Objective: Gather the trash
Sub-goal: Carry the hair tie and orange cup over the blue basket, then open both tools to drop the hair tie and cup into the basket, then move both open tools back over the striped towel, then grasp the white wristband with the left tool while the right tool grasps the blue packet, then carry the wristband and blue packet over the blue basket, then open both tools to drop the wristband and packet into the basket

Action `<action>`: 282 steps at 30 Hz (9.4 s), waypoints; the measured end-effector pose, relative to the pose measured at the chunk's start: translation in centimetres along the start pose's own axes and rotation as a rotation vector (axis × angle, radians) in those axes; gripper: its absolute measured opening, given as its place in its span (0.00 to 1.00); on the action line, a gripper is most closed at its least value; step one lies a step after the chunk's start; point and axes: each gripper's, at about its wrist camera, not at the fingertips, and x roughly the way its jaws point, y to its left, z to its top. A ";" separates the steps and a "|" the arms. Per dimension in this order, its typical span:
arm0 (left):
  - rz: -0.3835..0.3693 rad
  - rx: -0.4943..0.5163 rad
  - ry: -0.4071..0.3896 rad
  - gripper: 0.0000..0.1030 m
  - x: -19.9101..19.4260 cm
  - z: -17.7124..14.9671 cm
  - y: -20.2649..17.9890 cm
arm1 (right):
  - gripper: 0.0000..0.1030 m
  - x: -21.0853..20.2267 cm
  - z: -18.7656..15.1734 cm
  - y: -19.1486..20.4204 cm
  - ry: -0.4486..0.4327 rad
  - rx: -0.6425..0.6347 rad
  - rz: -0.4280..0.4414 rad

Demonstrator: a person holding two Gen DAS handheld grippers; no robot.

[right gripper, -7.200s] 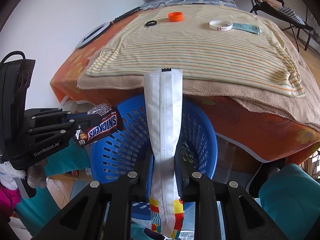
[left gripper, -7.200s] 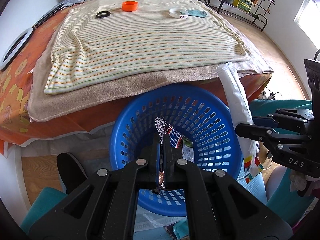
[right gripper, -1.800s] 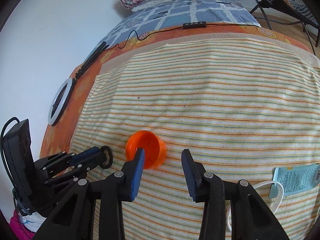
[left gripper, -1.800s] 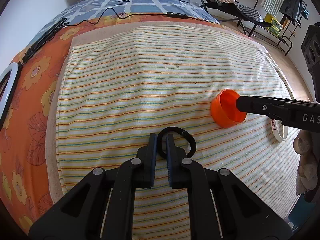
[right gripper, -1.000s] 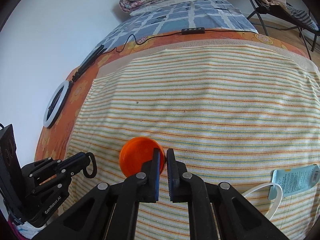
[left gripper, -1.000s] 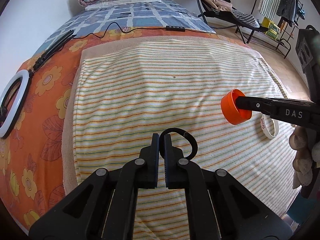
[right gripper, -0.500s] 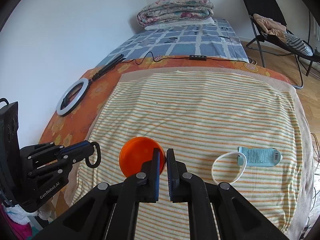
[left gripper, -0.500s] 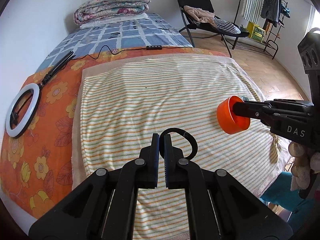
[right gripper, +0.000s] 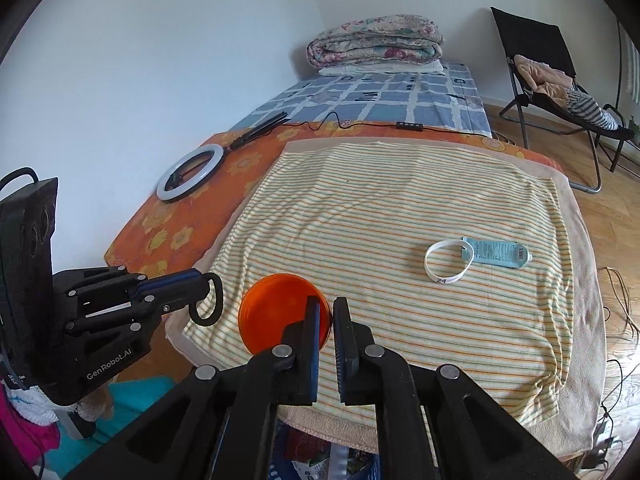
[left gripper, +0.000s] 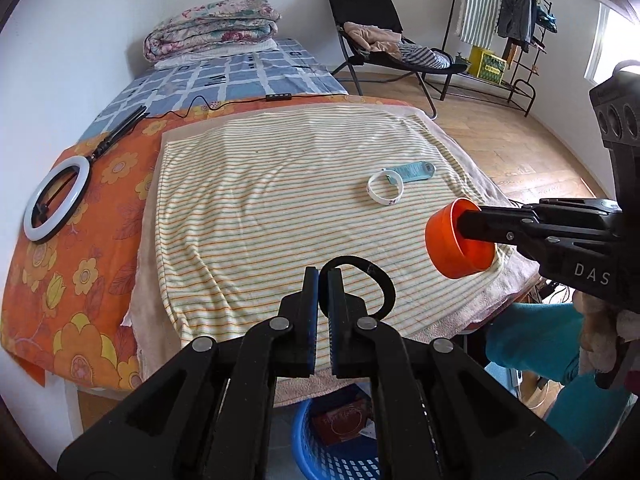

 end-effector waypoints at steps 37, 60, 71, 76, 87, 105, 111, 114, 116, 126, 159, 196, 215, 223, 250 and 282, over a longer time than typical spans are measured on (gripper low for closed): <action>-0.028 -0.058 0.230 0.02 4.1 -14.2 -5.0 | 0.04 0.9 -16.9 0.2 0.227 0.076 0.019; 0.048 -0.108 0.262 0.58 4.9 -14.7 -3.6 | 0.66 2.3 -17.4 -0.2 0.264 0.084 -0.047; 0.052 -0.111 0.286 0.65 5.2 -14.9 -3.6 | 0.84 2.1 -17.1 -0.3 0.255 0.075 -0.108; 0.051 -0.126 0.290 0.65 5.3 -14.8 -3.4 | 0.84 1.9 -17.0 -0.6 0.251 0.085 -0.126; 0.039 -0.154 0.299 0.66 5.3 -13.8 -3.1 | 0.85 0.1 -15.6 -1.4 0.186 0.103 -0.173; 0.019 -0.139 0.235 0.66 4.4 -9.1 -4.4 | 0.97 -3.3 -11.4 -3.1 0.089 0.092 -0.197; 0.005 -0.118 0.214 0.66 4.9 -7.1 -5.4 | 0.97 -4.4 -9.5 -3.9 0.058 0.079 -0.196; -0.003 -0.104 0.205 0.66 5.3 -6.0 -5.8 | 0.97 -4.8 -8.5 -4.6 0.056 0.077 -0.187; -0.009 -0.097 0.197 0.66 5.5 -5.1 -6.1 | 0.97 -5.3 -7.5 -5.2 0.048 0.076 -0.178; -0.057 -0.069 0.164 0.66 8.7 0.4 -7.2 | 1.00 -7.3 -1.5 -10.7 -0.048 0.074 -0.213; -0.132 -0.088 0.220 0.33 27.1 10.9 -5.8 | 0.39 12.2 4.4 -28.4 0.138 0.458 -0.090; -0.066 -0.047 0.077 0.02 20.0 12.0 -4.0 | 0.18 7.9 7.0 -22.0 0.018 0.200 -0.240; -0.048 -0.067 -0.011 0.02 7.5 7.4 -2.7 | 0.18 -0.6 4.2 -10.3 -0.065 -0.016 -0.267; -0.044 -0.074 -0.036 0.02 2.8 3.2 -2.7 | 0.18 -3.9 0.6 -6.3 -0.100 -0.047 -0.240; -0.005 -0.107 0.046 0.02 1.7 -10.8 -2.6 | 0.18 -4.1 -12.9 0.9 -0.014 -0.133 -0.170; 0.008 -0.085 0.175 0.02 5.1 -14.4 -3.7 | 0.18 -1.5 -16.7 1.2 0.066 -0.130 -0.169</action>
